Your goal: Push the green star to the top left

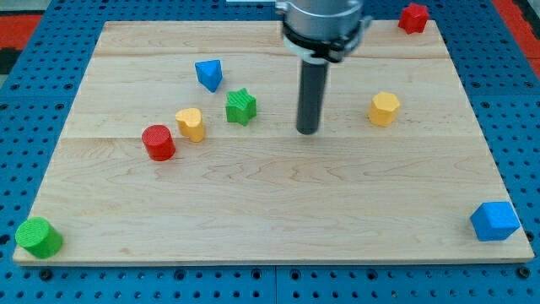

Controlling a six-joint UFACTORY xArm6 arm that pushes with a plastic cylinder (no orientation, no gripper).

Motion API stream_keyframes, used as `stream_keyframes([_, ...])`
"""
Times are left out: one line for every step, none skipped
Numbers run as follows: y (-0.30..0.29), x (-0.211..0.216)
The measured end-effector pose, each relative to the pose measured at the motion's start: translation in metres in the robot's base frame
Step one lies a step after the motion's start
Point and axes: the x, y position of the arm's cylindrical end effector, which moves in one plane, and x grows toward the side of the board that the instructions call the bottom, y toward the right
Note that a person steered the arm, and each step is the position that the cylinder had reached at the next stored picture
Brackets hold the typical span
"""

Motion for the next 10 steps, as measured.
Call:
stream_keyframes([-0.060, -0.024])
stream_keyframes([-0.125, -0.033])
stream_keyframes([-0.170, -0.033])
stream_keyframes([-0.181, -0.046])
stream_keyframes([-0.181, -0.072])
stream_keyframes([-0.181, -0.097])
stream_keyframes([-0.181, -0.122])
stream_keyframes([-0.182, -0.143])
stream_keyframes([-0.207, -0.161])
stream_keyframes([-0.230, -0.174])
